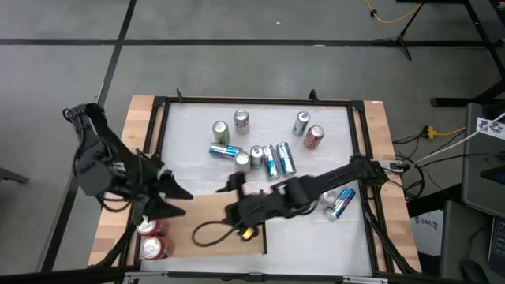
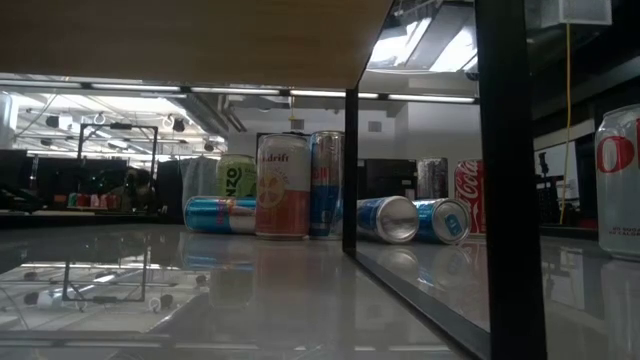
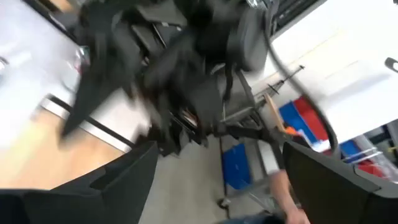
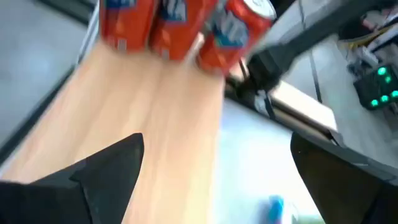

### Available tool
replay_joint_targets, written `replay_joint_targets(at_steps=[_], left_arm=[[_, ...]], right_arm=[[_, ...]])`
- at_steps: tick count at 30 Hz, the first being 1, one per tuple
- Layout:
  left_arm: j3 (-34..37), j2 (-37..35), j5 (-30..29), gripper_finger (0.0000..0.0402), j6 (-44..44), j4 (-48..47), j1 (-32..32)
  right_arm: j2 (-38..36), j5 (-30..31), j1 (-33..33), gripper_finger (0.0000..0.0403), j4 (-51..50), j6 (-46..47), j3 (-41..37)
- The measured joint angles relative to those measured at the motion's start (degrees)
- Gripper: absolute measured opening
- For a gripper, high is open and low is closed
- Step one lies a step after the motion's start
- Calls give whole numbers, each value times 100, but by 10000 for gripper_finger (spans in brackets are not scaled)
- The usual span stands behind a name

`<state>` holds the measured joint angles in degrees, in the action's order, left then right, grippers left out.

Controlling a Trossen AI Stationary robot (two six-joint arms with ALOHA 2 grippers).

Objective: Place canned beverage on shelf
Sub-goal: Put the orange soda can on the shelf aligned with the orange soda cans

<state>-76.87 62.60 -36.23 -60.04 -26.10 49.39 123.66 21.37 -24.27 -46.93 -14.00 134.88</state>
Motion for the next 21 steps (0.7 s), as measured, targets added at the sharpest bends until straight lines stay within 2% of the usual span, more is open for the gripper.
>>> replay_joint_targets(at_steps=[5,11,14,18,21], left_arm=[[-525,502,176,317,-457,-268,-52],[-1425,1194,904,273,-854,-1064,-457],[-1914,1630,1536,252,-1049,-1553,-751],[-2422,2246,2687,228,-1671,-2252,-1024],[-2586,2652,3783,211,-2282,-2734,-1068]], right_arm=[[-729,36,-101,395,-1371,31,-5],[-1627,207,-127,395,-2802,560,-1],[-2010,253,-127,395,-3517,1037,-3],[-2489,577,-219,395,-4307,1552,-3],[-2785,930,-362,395,-4256,1641,-58]])
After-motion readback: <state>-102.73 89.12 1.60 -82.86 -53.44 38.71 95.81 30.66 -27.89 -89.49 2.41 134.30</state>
